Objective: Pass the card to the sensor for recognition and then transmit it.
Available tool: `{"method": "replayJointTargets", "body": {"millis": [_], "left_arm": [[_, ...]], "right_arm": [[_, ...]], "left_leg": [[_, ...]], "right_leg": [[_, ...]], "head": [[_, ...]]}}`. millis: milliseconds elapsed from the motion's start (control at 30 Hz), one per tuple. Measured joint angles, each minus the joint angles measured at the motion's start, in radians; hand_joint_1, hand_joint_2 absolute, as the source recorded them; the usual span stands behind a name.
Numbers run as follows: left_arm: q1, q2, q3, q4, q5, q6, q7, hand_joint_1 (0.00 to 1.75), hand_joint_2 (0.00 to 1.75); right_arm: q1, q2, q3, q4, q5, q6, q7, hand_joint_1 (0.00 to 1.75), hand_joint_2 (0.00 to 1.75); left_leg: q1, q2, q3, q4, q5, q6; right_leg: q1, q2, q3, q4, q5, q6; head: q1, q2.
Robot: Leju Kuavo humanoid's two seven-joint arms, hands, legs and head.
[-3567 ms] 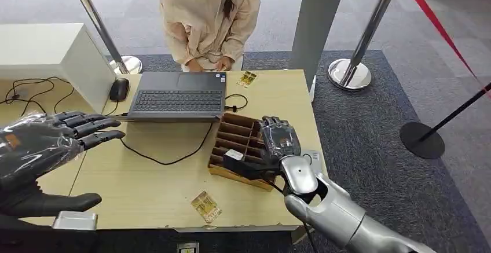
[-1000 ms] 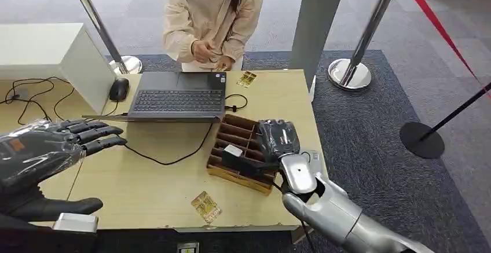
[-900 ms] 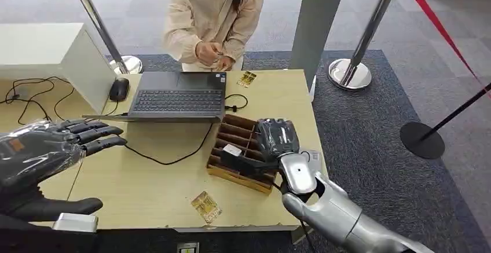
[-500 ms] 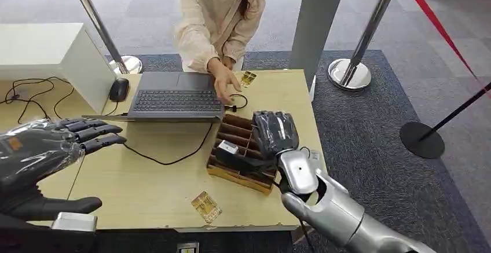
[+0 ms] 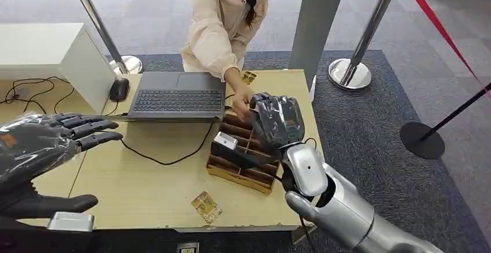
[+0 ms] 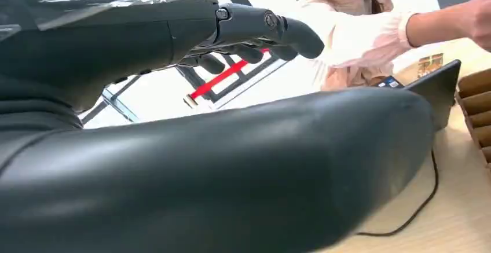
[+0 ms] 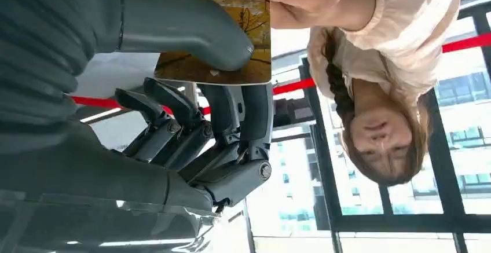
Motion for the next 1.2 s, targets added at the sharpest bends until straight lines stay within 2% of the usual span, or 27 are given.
{"method": "replayJointTargets", "body": {"millis": [233, 433, 467, 500, 533, 567, 767, 800, 1000, 1200], "left_arm": [[-0.01, 0.0, 0.008, 0.0, -0.027, -0.04, 0.0, 0.0, 0.0], [0.011, 0.0, 0.063, -0.01, -0.088, -0.087, 0.0, 0.0, 0.0], [0.021, 0.0, 0.076, -0.013, -0.1, -0.087, 0.0, 0.0, 0.0], [0.037, 0.0, 0.087, -0.015, -0.114, -0.087, 0.0, 0.0, 0.0], [0.057, 0.0, 0.101, -0.018, -0.129, -0.087, 0.0, 0.0, 0.0], [0.073, 0.0, 0.112, -0.021, -0.141, -0.087, 0.0, 0.0, 0.0], [0.153, 0.0, 0.172, -0.035, -0.192, -0.076, 0.0, 0.0, 0.0], [0.166, 0.0, 0.18, -0.037, -0.2, -0.075, 0.0, 0.0, 0.0], [0.211, -0.001, 0.216, -0.042, -0.216, -0.075, 0.0, 0.0, 0.0], [0.211, -0.001, 0.235, -0.045, -0.21, -0.095, 0.0, 0.0, 0.0]], "right_arm": [[-0.016, -0.009, -0.009, -0.038, 0.015, 0.002, 0.006, 1.75, 1.75], [-0.052, 0.004, -0.013, -0.029, -0.009, 0.012, -0.002, 1.75, 1.75], [-0.057, 0.009, -0.013, -0.024, -0.014, 0.01, -0.007, 1.66, 1.75], [-0.062, 0.015, -0.013, -0.013, -0.023, 0.006, -0.012, 0.49, 1.75], [-0.066, 0.023, -0.011, 0.002, -0.035, 0.0, -0.019, 0.33, 1.75], [-0.07, 0.032, -0.01, 0.02, -0.046, -0.005, -0.026, 0.0, 1.75], [-0.072, 0.072, -0.004, 0.101, -0.091, -0.027, -0.051, 0.0, 1.75], [-0.072, 0.076, -0.003, 0.113, -0.095, -0.032, -0.055, 0.0, 0.0], [-0.07, 0.09, -0.002, 0.16, -0.119, -0.087, -0.069, 0.0, 0.0], [-0.055, 0.09, -0.011, 0.166, -0.126, -0.188, -0.095, 0.0, 0.0]], "left_leg": [[0.0, 0.0, -0.001, 0.0, 0.0, 0.0], [-0.001, -0.001, -0.003, 0.0, 0.0, 0.0], [-0.001, -0.001, -0.003, 0.0, 0.0, 0.0], [-0.001, -0.001, -0.003, 0.0, 0.0, 0.0], [-0.001, -0.001, -0.003, 0.0, 0.0, 0.0], [-0.001, 0.0, -0.003, 0.0, 0.0, 0.0], [-0.001, -0.001, -0.003, 0.0, 0.0, 0.0], [-0.001, -0.001, -0.003, 0.0, 0.0, 0.0], [-0.001, -0.001, -0.002, 0.0, 0.0, 0.001], [-0.001, 0.0, -0.002, 0.0, 0.0, 0.001]], "right_leg": [[0.0, 0.0, -0.001, 0.0, 0.0, 0.0], [0.0, 0.0, -0.002, 0.0, -0.001, 0.001], [-0.001, 0.0, -0.002, 0.0, -0.001, 0.001], [-0.001, 0.0, -0.002, 0.0, -0.001, 0.001], [-0.001, 0.0, -0.002, 0.0, -0.001, 0.001], [-0.001, 0.0, -0.002, 0.0, -0.001, 0.001], [-0.001, 0.0, -0.002, 0.0, -0.001, 0.001], [-0.001, 0.0, -0.002, 0.0, -0.001, 0.001], [-0.001, 0.0, -0.002, 0.0, -0.001, 0.001], [-0.002, 0.0, -0.002, 0.0, -0.001, 0.001]], "head": [[0.0, 0.0], [0.0, 0.0], [0.0, 0.0], [0.0, 0.0], [0.0, 0.0], [0.0, 0.0], [0.0, 0.0], [0.0, 0.0], [0.0, 0.0], [0.0, 0.0]]}}
